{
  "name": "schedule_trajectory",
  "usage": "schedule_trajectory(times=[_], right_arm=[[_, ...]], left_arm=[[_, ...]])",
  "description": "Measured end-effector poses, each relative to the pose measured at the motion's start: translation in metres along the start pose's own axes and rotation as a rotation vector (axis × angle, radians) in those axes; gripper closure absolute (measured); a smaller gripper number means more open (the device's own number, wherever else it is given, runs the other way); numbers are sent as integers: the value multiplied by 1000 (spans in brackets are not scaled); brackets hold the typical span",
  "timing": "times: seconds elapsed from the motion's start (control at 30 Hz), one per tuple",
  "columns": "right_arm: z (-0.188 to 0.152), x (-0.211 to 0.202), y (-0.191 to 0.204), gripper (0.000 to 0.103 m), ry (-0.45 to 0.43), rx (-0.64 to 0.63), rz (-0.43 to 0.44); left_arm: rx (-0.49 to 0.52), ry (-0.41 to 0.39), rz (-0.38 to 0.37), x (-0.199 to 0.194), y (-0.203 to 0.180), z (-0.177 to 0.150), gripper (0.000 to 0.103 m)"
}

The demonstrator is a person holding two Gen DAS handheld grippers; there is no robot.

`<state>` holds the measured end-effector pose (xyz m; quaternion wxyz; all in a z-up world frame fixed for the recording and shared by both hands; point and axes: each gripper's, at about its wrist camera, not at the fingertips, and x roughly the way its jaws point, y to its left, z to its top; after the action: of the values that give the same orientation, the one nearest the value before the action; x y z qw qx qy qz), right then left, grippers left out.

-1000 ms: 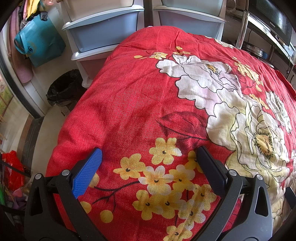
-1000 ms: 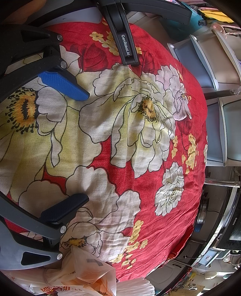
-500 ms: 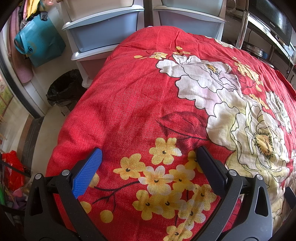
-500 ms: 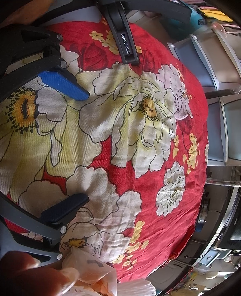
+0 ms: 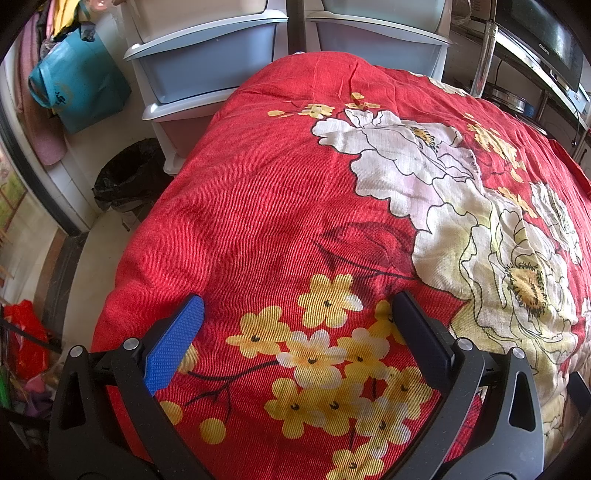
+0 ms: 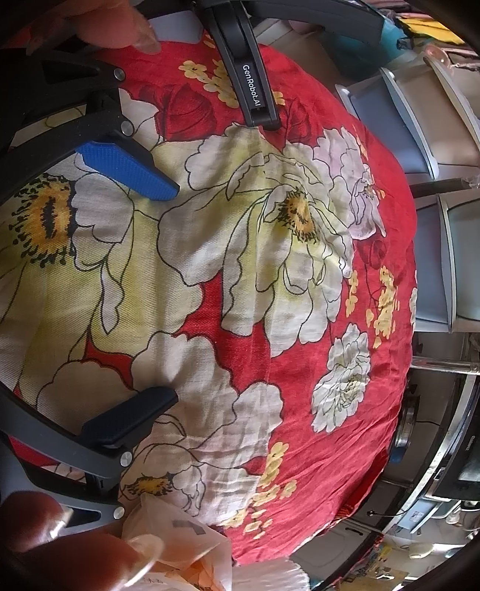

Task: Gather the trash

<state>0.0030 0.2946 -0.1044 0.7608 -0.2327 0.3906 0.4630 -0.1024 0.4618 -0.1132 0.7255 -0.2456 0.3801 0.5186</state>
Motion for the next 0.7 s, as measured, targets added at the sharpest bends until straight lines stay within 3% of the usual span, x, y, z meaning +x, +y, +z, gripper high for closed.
schedule_trajectory(times=[0.7], right_arm=[[-1, -2, -2, 5, -7, 8, 8]], left_arm=[[0, 0, 0, 0, 0, 0, 9]])
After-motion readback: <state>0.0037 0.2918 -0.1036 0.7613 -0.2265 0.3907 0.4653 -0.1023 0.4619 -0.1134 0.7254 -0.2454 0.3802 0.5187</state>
